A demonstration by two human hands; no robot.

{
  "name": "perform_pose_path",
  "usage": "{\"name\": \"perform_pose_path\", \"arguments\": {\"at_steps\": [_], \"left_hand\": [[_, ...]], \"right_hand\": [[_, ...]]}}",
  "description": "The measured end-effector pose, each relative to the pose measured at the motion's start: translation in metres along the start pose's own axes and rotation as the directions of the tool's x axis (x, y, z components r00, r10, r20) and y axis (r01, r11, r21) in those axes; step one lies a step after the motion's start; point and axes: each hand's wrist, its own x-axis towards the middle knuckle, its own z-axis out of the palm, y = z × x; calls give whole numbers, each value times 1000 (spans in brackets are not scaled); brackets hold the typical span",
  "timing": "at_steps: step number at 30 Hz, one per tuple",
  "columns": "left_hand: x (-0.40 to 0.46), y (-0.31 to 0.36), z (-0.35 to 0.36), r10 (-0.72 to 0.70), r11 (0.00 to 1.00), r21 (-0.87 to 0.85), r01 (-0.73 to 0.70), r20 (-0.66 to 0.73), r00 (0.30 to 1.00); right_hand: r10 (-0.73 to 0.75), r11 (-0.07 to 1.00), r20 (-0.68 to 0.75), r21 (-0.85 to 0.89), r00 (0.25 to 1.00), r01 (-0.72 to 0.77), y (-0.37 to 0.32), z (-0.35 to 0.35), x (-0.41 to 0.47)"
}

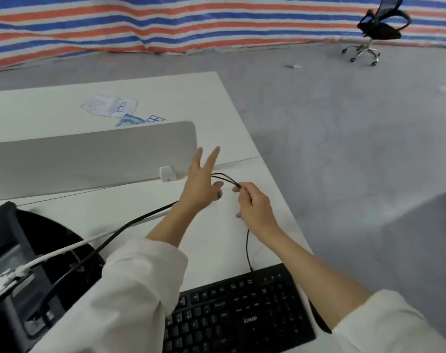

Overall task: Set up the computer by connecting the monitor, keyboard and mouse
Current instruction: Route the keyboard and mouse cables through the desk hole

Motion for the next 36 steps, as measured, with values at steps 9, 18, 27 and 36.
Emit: {"name": "perform_pose_path", "arguments": {"at_steps": [9,18,27,36], "left_hand": [[-4,-13,16,-264,886,-334,322,209,942],[-40,-37,20,-357,925,-117,361,54,932],[-117,-32,66,-273,962,57,267,172,947],[-203,-5,100,-49,996,84,38,137,989]], "right_hand": [[113,992,-194,-29,975,-121,22,6,13],[291,878,275,-457,916,-142,20,24,28],[212,939,46,-285,976,-191,55,-10,-72],[256,936,-90,-227,962,-270,75,-21,-178]]}}
